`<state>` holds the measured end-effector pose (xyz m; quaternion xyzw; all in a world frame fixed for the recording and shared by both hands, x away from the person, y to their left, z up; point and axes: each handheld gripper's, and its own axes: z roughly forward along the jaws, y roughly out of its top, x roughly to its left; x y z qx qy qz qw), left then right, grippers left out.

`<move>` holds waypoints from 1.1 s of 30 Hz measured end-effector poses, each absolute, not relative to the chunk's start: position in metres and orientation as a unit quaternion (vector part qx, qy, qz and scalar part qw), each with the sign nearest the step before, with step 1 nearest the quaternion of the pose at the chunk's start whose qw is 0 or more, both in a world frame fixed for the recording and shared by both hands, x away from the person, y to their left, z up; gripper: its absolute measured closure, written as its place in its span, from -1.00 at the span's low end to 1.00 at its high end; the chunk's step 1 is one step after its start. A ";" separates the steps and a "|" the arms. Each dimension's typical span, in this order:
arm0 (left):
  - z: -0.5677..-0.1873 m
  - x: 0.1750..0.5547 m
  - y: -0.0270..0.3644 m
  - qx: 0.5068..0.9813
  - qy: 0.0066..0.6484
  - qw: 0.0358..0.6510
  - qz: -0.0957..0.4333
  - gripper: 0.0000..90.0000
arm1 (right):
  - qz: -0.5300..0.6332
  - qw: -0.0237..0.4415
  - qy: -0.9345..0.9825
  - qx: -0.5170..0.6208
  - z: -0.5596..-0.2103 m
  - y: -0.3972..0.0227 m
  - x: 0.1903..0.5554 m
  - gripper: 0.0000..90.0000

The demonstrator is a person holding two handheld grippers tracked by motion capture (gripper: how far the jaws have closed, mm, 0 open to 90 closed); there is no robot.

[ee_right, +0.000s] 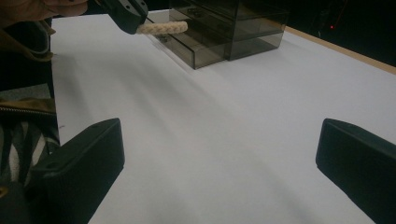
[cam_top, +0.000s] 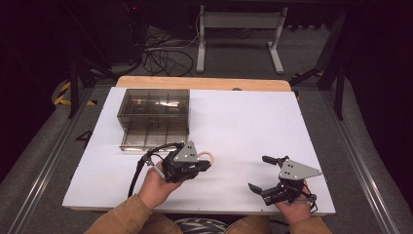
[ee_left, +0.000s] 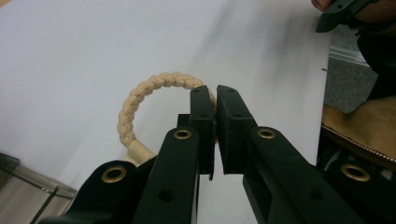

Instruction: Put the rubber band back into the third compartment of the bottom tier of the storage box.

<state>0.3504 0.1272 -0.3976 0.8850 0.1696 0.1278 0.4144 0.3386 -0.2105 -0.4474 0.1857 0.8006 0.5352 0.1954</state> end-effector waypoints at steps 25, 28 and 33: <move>-0.382 0.368 0.161 0.868 0.213 0.419 0.158 0.91 | 0.535 0.195 0.801 0.185 -0.447 -0.210 0.339 -0.96; -0.382 0.371 0.165 0.867 0.219 0.419 0.159 0.91 | 0.535 0.195 0.801 0.185 -0.447 -0.210 0.339 -0.96; -0.382 0.376 0.171 0.864 0.229 0.417 0.165 0.91 | 0.535 0.195 0.801 0.185 -0.447 -0.210 0.339 -0.96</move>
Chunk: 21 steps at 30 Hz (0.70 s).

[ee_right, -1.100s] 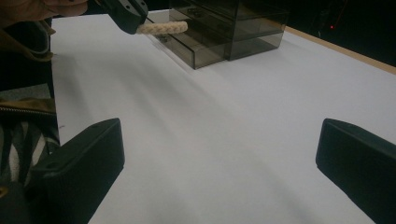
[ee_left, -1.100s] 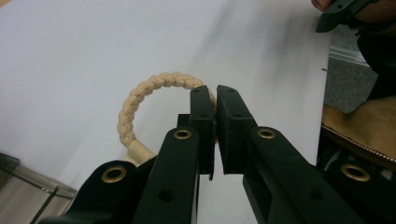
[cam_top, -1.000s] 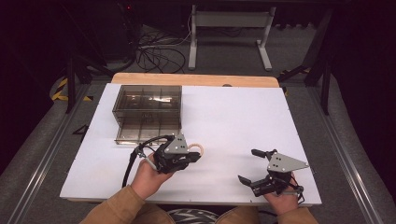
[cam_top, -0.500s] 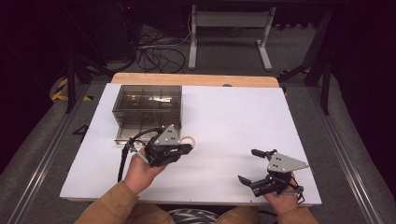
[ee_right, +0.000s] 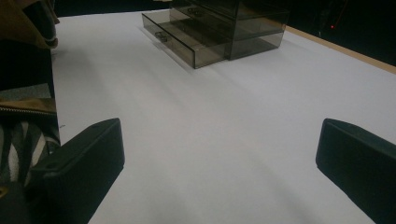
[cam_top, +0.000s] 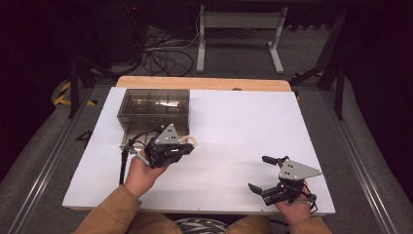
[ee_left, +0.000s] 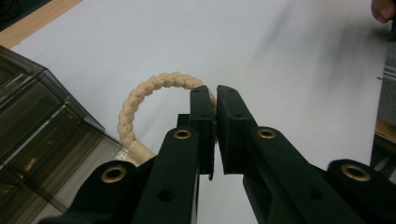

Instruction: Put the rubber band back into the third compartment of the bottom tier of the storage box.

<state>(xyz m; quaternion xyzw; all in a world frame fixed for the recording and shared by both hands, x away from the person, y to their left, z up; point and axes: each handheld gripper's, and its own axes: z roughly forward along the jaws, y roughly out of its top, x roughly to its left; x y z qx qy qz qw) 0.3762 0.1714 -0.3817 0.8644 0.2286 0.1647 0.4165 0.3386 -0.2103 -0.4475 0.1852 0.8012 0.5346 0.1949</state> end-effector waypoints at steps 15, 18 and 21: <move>-0.383 0.395 0.190 0.858 0.261 0.407 0.176 0.91 | 0.534 0.194 0.802 0.185 -0.448 -0.210 0.339 -0.96; -0.384 0.399 0.194 0.857 0.268 0.404 0.175 0.91 | 0.534 0.195 0.802 0.186 -0.448 -0.210 0.339 -0.96; -0.386 0.405 0.196 0.857 0.275 0.400 0.176 0.91 | 0.534 0.194 0.802 0.186 -0.448 -0.210 0.339 -0.96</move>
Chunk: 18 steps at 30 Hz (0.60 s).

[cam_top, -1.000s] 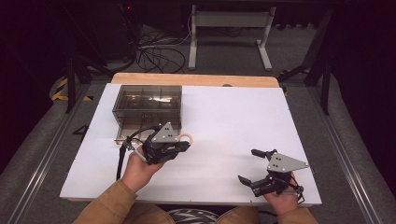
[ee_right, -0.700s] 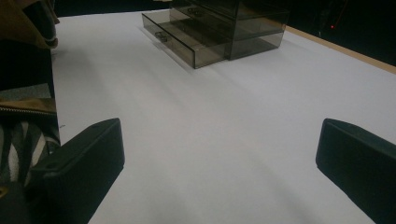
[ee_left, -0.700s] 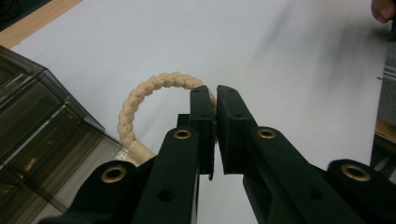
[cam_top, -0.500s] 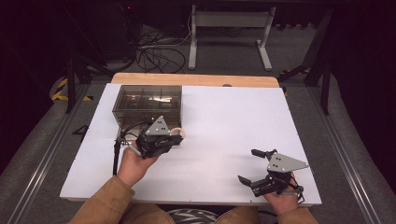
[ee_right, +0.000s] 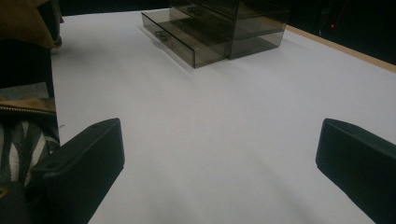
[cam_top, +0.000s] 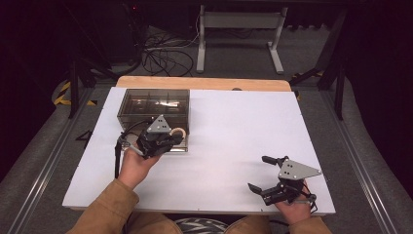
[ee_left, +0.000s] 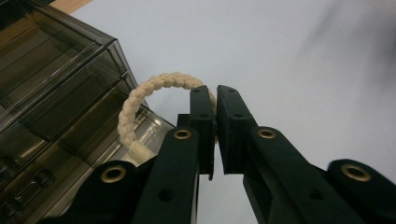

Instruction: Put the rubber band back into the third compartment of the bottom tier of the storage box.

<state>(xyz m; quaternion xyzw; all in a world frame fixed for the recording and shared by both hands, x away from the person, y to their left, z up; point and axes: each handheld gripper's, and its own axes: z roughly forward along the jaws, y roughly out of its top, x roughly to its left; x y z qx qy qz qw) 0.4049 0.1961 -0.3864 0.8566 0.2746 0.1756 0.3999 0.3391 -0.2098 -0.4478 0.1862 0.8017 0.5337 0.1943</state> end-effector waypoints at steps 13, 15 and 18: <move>-0.397 0.429 0.203 0.852 0.303 0.398 0.157 0.91 | 0.533 0.193 0.802 0.187 -0.448 -0.210 0.340 -0.96; -0.398 0.431 0.203 0.850 0.307 0.399 0.154 0.91 | 0.533 0.193 0.802 0.187 -0.448 -0.209 0.340 -0.96; -0.400 0.435 0.204 0.851 0.308 0.398 0.149 0.91 | 0.533 0.193 0.802 0.186 -0.448 -0.210 0.340 -0.96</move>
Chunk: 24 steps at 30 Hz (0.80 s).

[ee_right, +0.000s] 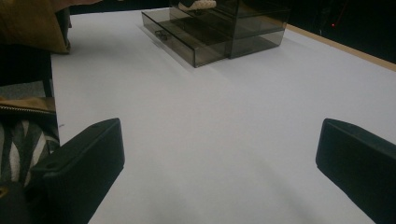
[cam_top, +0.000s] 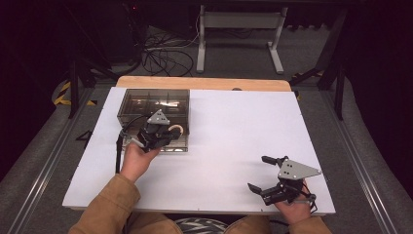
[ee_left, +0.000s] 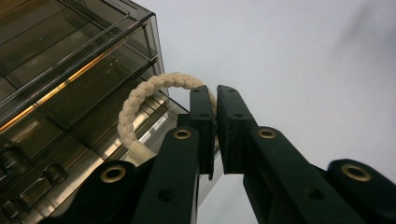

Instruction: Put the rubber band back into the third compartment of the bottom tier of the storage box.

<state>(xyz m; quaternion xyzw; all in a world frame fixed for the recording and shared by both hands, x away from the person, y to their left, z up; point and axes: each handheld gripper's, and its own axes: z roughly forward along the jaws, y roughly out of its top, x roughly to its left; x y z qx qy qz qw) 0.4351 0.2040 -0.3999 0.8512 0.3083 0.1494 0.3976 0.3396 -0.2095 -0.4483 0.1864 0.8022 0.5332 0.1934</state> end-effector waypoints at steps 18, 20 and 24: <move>-0.413 0.452 0.206 0.852 0.315 0.397 0.130 0.90 | 0.533 0.193 0.802 0.186 -0.448 -0.210 0.339 -0.96; -0.413 0.453 0.206 0.853 0.314 0.396 0.128 0.90 | 0.532 0.194 0.803 0.186 -0.448 -0.210 0.339 -0.96; -0.414 0.454 0.206 0.855 0.307 0.397 0.128 0.90 | 0.532 0.193 0.803 0.186 -0.448 -0.210 0.339 -0.96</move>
